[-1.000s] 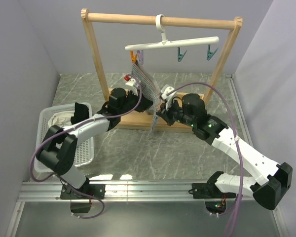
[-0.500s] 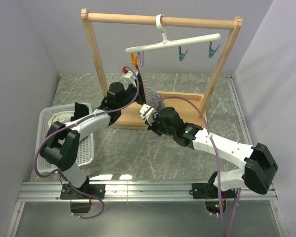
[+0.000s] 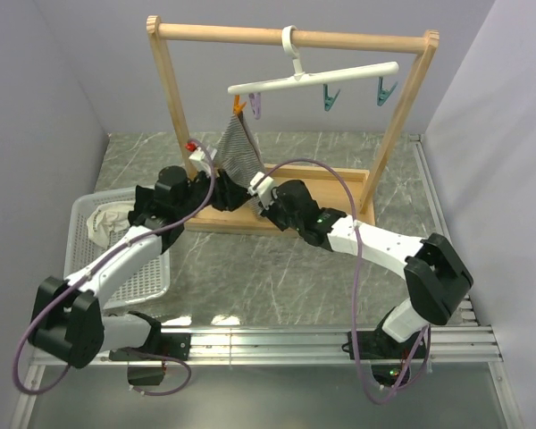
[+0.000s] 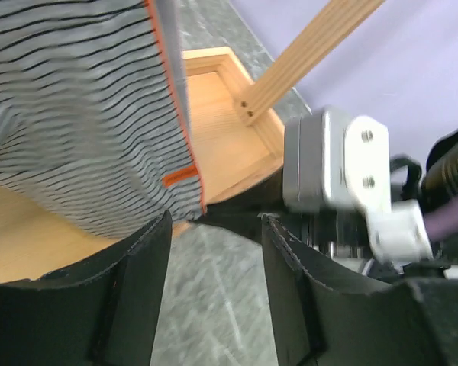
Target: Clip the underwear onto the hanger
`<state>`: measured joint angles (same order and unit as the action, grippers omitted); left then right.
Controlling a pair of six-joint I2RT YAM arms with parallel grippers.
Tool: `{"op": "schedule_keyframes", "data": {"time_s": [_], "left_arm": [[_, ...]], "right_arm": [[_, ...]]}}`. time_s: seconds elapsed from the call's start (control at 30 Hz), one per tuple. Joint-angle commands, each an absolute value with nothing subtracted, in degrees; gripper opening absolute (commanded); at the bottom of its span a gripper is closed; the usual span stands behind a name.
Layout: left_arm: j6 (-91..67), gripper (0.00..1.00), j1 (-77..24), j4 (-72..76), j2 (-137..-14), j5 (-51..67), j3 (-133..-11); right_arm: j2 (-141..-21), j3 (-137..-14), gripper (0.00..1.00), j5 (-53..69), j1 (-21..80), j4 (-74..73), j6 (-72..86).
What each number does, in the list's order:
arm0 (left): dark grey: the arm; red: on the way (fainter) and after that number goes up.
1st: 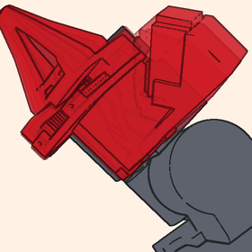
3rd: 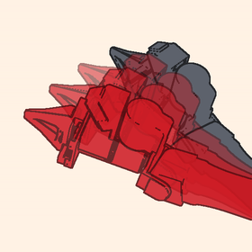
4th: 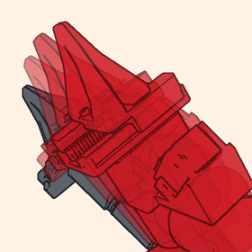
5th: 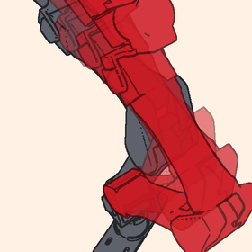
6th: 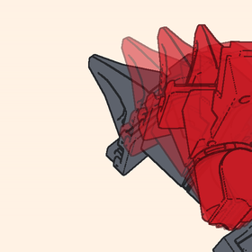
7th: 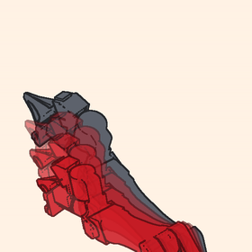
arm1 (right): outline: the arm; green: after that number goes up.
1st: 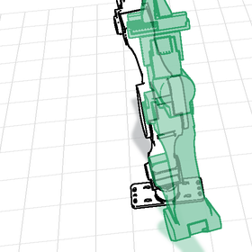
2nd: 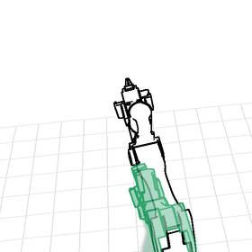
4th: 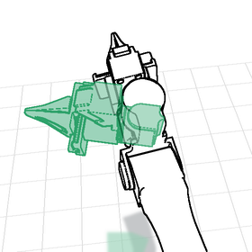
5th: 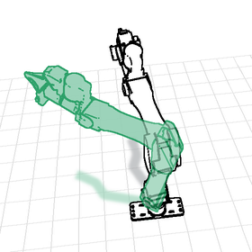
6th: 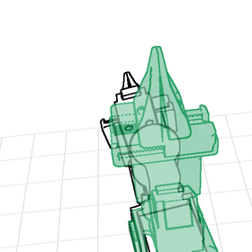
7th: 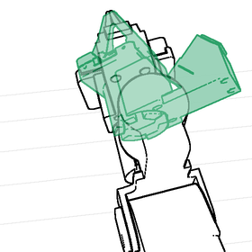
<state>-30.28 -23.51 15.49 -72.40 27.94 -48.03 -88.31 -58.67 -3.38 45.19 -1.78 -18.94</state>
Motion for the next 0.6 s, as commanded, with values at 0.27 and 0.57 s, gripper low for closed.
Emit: {"op": "schedule_keyframes", "data": {"time_s": [0.27, 0.57], "left_arm": [[-23.99, 0.56, -16.71, 9.76, -62.67, 26.63, -45.62], [-23.12, 0.56, -13.01, 9.49, -62.05, 27.68, -46.58]], "right_arm": [[-90.62, -65.21, 0.05, 4.03, 44.82, 0.62, -15.3], [-93.07, -67.58, 0.19, 12.3, 47.37, -3.6, -17.84]]}}
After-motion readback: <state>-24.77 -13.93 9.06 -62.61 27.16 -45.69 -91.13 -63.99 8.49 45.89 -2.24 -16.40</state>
